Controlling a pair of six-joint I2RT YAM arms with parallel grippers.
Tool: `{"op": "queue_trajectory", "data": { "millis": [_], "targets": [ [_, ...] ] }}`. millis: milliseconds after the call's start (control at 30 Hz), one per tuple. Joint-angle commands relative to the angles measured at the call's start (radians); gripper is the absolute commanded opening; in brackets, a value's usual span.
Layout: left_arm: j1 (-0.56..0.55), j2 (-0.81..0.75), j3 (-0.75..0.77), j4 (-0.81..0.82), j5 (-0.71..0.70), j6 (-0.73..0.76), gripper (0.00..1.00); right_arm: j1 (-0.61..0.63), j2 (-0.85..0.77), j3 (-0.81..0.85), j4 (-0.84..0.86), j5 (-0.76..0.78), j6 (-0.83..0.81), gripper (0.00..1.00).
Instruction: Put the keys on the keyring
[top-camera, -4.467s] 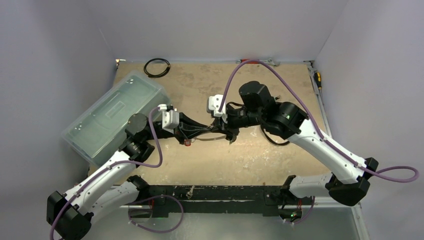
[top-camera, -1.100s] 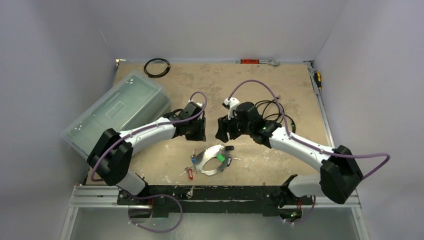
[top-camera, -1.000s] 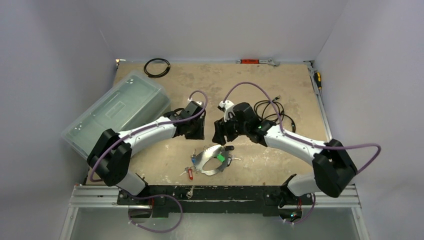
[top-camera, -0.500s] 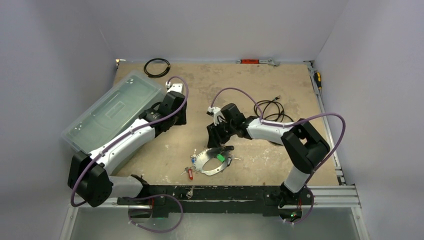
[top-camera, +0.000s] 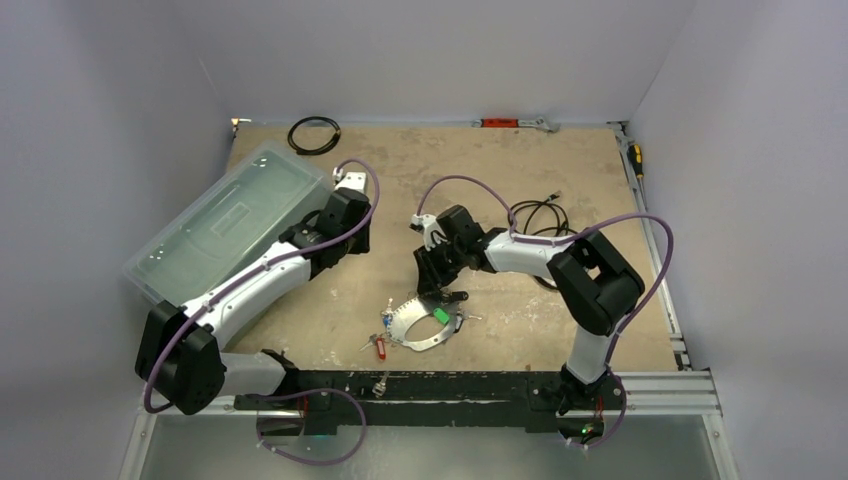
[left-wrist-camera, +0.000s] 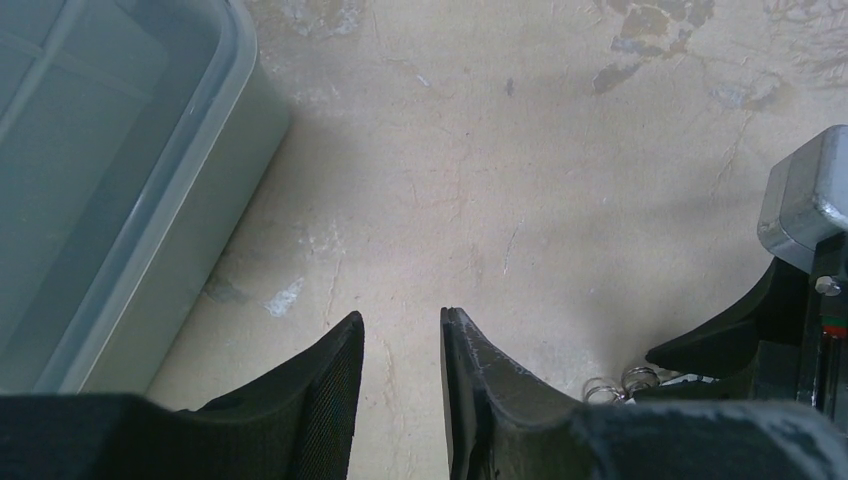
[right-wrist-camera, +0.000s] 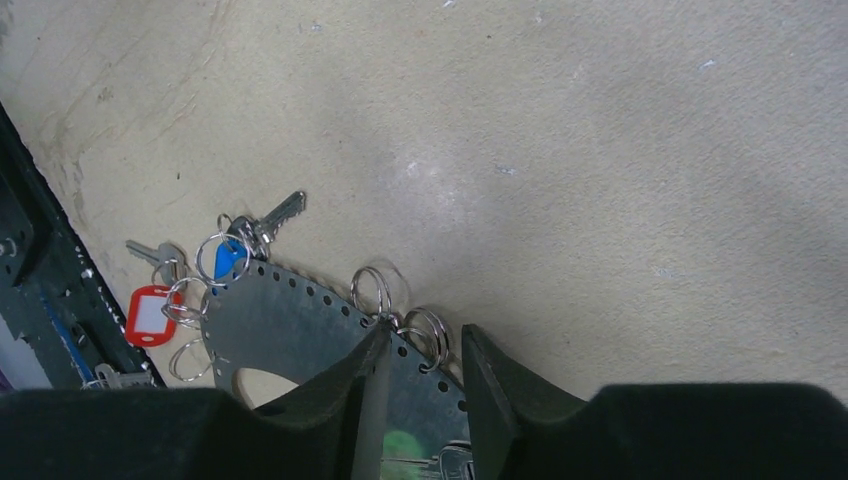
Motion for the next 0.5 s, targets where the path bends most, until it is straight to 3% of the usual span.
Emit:
{"op": "queue_trajectory", "data": {
  "millis": [0,67,300,400,467],
  "targets": [
    [0.014,-0.005,-0.015,0.063,0.009,0.017,0.33,-0.005,-0.016,0.020,-0.033,0.013,-0.036,0.30],
    [0.018,0.002,-0.016,0.070,0.016,0.017,0.33,-0.006,-0.005,0.017,-0.031,0.007,-0.040,0.23],
    [0.027,0.008,-0.020,0.074,0.031,0.017,0.32,-0.006,0.027,0.027,-0.019,-0.034,-0.042,0.13],
    [0.029,0.004,-0.023,0.077,0.031,0.014,0.32,-0.006,0.030,0.032,-0.020,-0.037,-0.046,0.00],
    [0.031,0.001,-0.025,0.081,0.034,0.018,0.32,-0.006,0.017,0.026,-0.006,-0.028,-0.041,0.00]
  ]
}}
